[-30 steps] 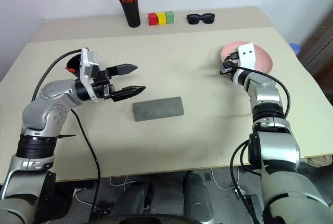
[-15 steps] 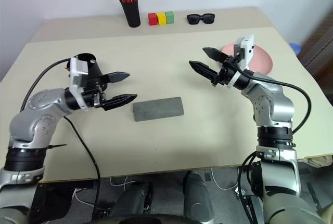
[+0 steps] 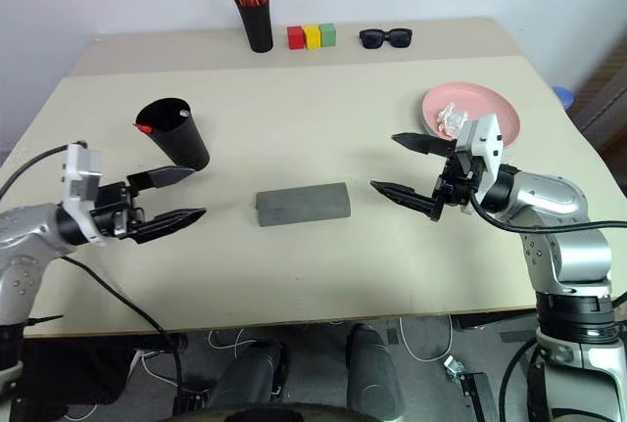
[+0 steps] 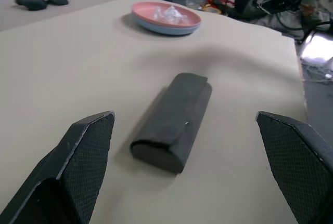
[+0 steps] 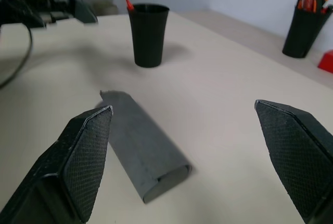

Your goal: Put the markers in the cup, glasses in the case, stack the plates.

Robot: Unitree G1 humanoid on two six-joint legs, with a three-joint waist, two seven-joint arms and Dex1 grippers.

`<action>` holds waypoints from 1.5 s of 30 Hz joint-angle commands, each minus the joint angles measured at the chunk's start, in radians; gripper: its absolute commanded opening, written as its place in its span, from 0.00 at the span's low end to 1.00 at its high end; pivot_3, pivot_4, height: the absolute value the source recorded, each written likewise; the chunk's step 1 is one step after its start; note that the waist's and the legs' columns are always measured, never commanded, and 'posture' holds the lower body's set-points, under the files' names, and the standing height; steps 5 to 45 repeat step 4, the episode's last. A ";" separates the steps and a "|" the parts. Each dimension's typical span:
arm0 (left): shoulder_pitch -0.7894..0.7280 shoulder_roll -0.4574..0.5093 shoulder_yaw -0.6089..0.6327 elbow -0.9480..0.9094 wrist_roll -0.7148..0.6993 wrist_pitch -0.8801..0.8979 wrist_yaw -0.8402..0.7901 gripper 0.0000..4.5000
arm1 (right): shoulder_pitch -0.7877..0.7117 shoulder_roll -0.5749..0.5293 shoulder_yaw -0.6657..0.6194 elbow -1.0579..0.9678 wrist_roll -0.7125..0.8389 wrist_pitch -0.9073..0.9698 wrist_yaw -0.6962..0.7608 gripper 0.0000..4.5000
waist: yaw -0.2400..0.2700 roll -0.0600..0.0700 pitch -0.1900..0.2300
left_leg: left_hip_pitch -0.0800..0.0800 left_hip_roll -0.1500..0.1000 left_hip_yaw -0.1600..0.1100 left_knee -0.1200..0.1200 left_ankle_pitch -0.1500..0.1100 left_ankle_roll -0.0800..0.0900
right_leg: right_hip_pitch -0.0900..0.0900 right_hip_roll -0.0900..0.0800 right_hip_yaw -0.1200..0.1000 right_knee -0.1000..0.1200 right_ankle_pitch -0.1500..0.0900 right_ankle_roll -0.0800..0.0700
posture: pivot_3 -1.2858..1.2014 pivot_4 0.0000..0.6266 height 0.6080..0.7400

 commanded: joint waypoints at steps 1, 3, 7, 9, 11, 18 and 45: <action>-0.003 -0.018 -0.003 -0.010 0.030 -0.057 0.019 1.00 | -0.005 -0.014 -0.013 -0.040 0.001 -0.015 -0.020 1.00 | 0.002 0.000 0.000 | 0.000 0.000 0.000 0.000 0.000 0.000 | 0.000 0.000 0.000 0.000 0.000 0.000 | 0.52 0.24 1.00; 0.000 -0.041 -0.010 -0.037 0.018 -0.047 0.047 1.00 | -0.018 -0.022 -0.009 -0.054 0.005 0.005 -0.034 1.00 | 0.004 0.000 0.000 | 0.000 0.000 0.000 0.000 0.000 0.000 | 0.001 0.000 0.000 0.000 0.000 0.000 | 0.52 0.24 1.00; 0.000 -0.051 -0.013 -0.042 0.014 -0.044 0.054 1.00 | -0.029 -0.025 -0.005 -0.054 0.005 0.009 -0.037 1.00 | 0.004 0.000 0.000 | 0.000 0.000 0.000 0.000 0.000 0.000 | 0.001 0.000 0.000 -0.001 0.000 0.000 | 0.52 0.24 1.00; 0.000 -0.051 -0.013 -0.042 0.014 -0.044 0.054 1.00 | -0.029 -0.025 -0.005 -0.054 0.005 0.009 -0.037 1.00 | 0.004 0.000 0.000 | 0.000 0.000 0.000 0.000 0.000 0.000 | 0.001 0.000 0.000 -0.001 0.000 0.000 | 0.52 0.24 1.00; 0.000 -0.051 -0.013 -0.042 0.014 -0.044 0.054 1.00 | -0.029 -0.025 -0.005 -0.054 0.005 0.009 -0.037 1.00 | 0.004 0.000 0.000 | 0.000 0.000 0.000 0.000 0.000 0.000 | 0.001 0.000 0.000 -0.001 0.000 0.000 | 0.52 0.24 1.00; 0.000 -0.051 -0.013 -0.042 0.014 -0.044 0.054 1.00 | -0.029 -0.025 -0.005 -0.054 0.005 0.009 -0.037 1.00 | 0.004 0.000 0.000 | 0.000 0.000 0.000 0.000 0.000 0.000 | 0.001 0.000 0.000 -0.001 0.000 0.000 | 0.52 0.24 1.00; 0.000 -0.051 -0.013 -0.042 0.014 -0.044 0.054 1.00 | -0.029 -0.025 -0.005 -0.054 0.005 0.009 -0.037 1.00 | 0.004 0.000 0.000 | 0.000 0.000 0.000 0.000 0.000 0.000 | 0.001 0.000 0.000 -0.001 0.000 0.000 | 0.52 0.24 1.00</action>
